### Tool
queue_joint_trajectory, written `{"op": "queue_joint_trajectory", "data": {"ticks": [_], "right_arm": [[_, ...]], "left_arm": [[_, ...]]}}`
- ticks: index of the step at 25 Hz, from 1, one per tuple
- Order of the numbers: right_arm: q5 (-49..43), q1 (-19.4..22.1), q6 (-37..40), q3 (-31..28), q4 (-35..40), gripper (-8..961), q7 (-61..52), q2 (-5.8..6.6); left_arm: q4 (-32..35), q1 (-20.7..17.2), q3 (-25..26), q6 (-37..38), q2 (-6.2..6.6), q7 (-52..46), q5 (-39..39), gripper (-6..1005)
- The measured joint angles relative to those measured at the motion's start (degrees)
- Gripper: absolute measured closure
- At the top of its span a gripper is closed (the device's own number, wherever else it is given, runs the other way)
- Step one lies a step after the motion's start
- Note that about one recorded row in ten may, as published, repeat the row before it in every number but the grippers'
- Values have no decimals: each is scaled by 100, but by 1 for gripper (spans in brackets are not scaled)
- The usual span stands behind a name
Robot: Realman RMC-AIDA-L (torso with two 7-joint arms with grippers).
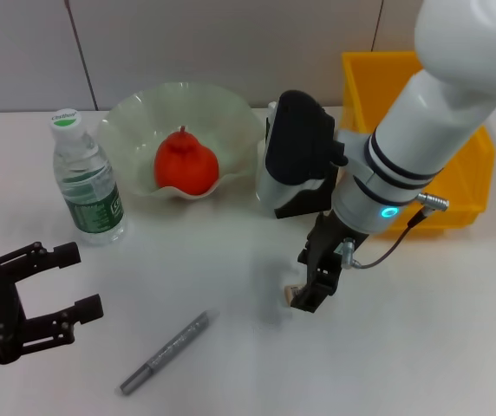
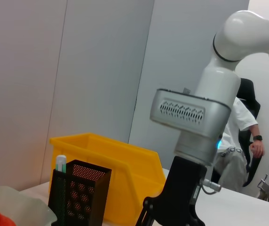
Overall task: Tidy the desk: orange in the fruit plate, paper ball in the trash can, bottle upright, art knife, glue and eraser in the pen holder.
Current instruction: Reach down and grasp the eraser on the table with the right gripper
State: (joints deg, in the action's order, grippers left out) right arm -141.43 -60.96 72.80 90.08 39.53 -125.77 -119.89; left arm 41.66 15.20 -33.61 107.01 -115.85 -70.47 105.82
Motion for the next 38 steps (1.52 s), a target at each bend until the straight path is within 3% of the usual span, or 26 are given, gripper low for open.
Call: {"op": "queue_joint_trajectory", "data": {"ticks": [21, 28, 35, 38], "right_arm": [[150, -12, -162, 373, -174, 279, -34, 1], [151, -16, -165, 391, -174, 548, -35, 1], [151, -12, -179, 470, -174, 560, -35, 0], [151, -12, -183, 492, -174, 649, -35, 1]], "left_arm": [[19, -8, 39, -14, 1, -2, 0, 180], [43, -39, 39, -12, 1, -2, -3, 180], [30, -44, 47, -11, 1, -2, -4, 180], [37, -44, 48, -12, 1, -2, -4, 180]]}}
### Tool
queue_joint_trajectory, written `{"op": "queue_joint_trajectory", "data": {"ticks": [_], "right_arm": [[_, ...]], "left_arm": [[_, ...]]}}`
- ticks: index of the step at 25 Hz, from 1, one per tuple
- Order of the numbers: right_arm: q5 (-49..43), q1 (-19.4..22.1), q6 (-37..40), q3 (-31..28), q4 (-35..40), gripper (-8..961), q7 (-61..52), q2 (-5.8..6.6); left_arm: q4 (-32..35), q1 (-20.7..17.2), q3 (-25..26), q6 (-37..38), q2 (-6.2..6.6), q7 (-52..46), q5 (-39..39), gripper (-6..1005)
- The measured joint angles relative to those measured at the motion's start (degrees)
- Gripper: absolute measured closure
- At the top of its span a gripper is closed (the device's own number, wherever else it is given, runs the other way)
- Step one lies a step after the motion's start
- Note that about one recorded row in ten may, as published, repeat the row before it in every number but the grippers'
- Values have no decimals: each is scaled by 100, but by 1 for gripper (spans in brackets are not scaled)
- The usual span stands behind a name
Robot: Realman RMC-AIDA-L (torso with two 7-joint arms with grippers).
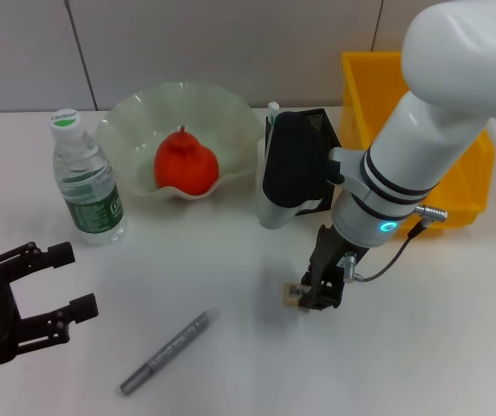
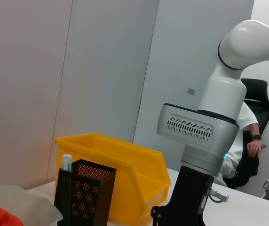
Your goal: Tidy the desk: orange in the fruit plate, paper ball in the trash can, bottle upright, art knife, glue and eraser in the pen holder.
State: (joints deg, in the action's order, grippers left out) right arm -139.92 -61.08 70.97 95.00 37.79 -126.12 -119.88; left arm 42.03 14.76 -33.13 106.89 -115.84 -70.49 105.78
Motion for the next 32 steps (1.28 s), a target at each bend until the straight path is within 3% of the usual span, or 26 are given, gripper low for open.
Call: {"op": "queue_joint_trajectory", "data": {"ticks": [2, 7, 10, 19, 23, 32], "right_arm": [[0, 2, -1, 7, 13, 708, -12, 0], [-19, 98, 89, -33, 400, 709, -175, 17], [-203, 292, 315, -160, 1046, 710, -338, 58], [-970, 932, 855, -1304, 3324, 708, -656, 70], [-1051, 1034, 650, -1443, 3531, 705, -629, 71], [-1261, 1121, -443, -1400, 3019, 700, -441, 65]], "left_arm": [[2, 0, 0, 0, 4, 0, 0, 180], [-24, -6, 0, -4, 17, 2, 2, 180], [-26, -13, 0, -4, 18, 4, 4, 180], [-27, -25, 0, 1, 20, 1, 1, 180], [-23, -26, 0, 2, 17, 12, -6, 180], [-28, -15, 0, 10, 5, -3, 2, 180]]}}
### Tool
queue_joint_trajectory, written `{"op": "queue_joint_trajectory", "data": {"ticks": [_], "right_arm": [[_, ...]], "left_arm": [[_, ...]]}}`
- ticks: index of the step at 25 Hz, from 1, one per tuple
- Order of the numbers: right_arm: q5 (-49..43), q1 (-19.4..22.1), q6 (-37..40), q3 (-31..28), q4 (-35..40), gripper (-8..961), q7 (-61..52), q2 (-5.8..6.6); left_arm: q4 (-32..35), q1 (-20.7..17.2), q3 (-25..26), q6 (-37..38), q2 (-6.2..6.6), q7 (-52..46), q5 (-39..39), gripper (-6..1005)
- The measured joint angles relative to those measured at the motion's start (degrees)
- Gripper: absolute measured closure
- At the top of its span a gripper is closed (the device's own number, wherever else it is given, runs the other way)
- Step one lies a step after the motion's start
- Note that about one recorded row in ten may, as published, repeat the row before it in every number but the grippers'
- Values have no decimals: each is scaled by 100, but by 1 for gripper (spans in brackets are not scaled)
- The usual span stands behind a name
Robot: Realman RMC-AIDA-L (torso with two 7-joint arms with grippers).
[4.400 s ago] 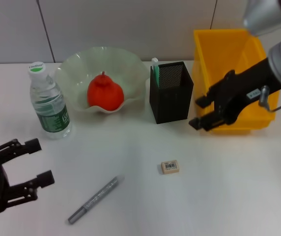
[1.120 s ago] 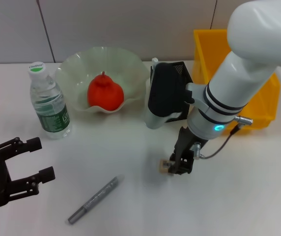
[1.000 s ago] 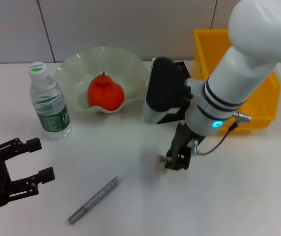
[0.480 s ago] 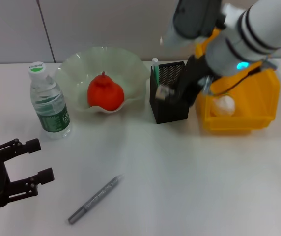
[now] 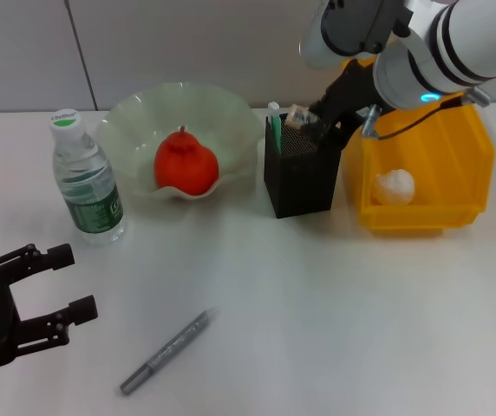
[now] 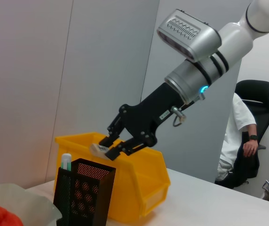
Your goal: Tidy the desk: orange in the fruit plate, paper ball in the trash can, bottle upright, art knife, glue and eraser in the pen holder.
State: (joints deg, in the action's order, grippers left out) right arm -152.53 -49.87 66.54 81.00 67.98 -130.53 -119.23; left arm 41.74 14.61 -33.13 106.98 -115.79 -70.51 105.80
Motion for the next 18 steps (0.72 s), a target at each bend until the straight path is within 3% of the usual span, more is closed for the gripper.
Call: {"op": "queue_joint_trajectory", "data": {"ticks": [11, 18], "right_arm": [[6, -51, -429, -35, -481, 694, 100, 5], [28, -11, -343, -117, -347, 427, -12, 5]], "left_arm": [[7, -7, 0, 26, -4, -56, -5, 180], [36, -11, 0, 26, -5, -59, -2, 180]]}}
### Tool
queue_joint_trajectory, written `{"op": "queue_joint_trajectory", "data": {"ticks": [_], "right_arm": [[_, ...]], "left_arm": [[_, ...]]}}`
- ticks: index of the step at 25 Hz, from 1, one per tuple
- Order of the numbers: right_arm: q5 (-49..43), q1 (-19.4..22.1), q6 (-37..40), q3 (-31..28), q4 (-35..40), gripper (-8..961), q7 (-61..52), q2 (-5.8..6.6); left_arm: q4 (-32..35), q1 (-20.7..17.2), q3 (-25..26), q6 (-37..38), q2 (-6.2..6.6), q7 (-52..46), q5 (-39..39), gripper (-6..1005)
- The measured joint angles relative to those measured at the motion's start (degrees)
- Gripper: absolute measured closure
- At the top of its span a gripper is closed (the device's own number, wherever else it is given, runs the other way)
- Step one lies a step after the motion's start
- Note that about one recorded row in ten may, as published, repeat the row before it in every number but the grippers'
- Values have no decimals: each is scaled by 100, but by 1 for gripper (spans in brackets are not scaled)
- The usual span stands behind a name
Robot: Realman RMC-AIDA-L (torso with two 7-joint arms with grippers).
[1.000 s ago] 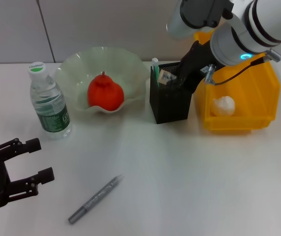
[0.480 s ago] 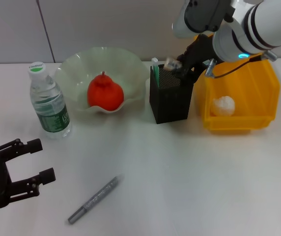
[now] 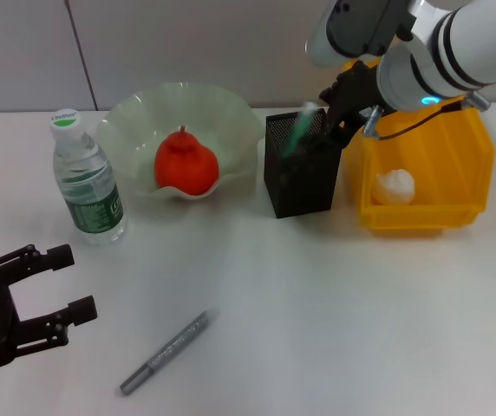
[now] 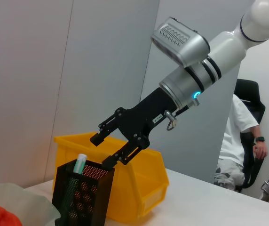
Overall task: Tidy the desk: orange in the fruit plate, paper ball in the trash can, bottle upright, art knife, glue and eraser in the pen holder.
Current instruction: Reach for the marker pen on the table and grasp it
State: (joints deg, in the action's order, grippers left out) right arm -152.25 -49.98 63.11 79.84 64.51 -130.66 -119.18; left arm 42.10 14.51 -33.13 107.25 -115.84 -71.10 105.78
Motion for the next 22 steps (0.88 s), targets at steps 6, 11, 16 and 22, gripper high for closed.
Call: {"op": "queue_joint_trajectory", "data": {"ticks": [6, 11, 16, 22], "right_arm": [[14, 84, 593, -124, 560, 229, -496, -6], [23, 190, 1396, -174, 1340, 229, -1166, -7], [103, 190, 2073, -175, 1786, 229, -1712, -15], [609, 4, 2894, -541, 1768, 228, -1935, 2]], "left_arm": [[7, 12, -3, 1, 25, 9, 4, 180], [13, 21, -42, -22, 71, 49, 4, 180], [38, 58, -58, -26, 142, 68, 41, 180], [225, 130, -62, -30, 151, 62, 368, 180]]}}
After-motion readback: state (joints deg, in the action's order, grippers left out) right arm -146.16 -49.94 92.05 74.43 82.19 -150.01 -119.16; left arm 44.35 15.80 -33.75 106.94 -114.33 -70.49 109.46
